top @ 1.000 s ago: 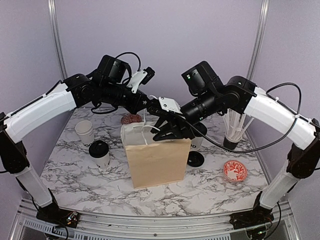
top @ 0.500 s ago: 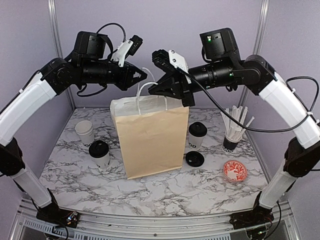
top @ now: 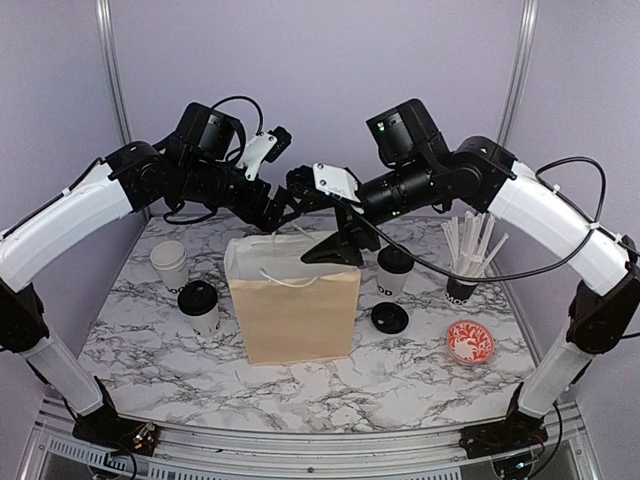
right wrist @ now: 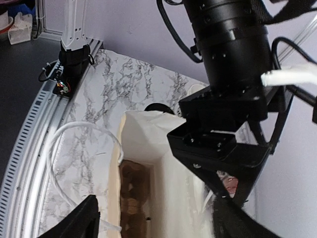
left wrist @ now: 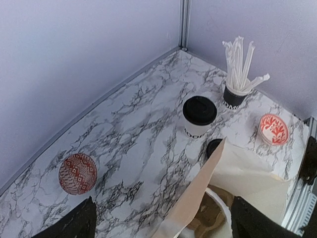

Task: Pack the takeout coffee

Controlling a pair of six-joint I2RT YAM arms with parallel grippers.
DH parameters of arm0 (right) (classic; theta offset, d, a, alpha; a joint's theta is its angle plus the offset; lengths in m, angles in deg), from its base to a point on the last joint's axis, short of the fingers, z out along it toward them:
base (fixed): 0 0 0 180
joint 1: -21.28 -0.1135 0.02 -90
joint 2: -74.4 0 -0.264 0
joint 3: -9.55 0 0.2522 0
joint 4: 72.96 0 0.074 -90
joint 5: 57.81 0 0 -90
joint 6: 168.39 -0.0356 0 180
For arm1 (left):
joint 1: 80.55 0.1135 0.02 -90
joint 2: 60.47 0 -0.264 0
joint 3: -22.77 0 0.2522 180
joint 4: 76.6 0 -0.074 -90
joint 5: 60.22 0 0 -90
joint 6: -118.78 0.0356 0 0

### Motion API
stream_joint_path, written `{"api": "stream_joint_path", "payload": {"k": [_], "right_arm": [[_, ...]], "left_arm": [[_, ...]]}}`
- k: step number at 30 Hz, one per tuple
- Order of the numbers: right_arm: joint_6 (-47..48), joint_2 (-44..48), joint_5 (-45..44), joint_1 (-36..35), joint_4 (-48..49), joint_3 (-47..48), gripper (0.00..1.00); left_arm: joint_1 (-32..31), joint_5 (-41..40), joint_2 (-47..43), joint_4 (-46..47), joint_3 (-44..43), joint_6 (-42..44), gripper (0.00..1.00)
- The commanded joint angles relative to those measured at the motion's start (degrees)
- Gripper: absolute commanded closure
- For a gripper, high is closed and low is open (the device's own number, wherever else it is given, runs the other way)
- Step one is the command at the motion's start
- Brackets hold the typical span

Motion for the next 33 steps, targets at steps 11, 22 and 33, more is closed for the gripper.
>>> {"api": "stream_joint_path", "payload": {"k": [11,22,33], "right_arm": [[4.50,13.99,11.50,8.84,-3.46,-10.34,0.01],[3.37,19.27,13.20,14.79,-1.58,-16.94,0.02],[3.28,20.50,12.10,15.72,-0.49,-19.52,0.03]], "left_arm": [[-0.02,4.33,-12.42,-2.13,9.08,7.24,0.01],[0.07,0.48,-2.05,-4.42,5.23,15.88,0.06],[-0.96,11.24,0.15,-4.03,0.08,14.76,1.00]]}}
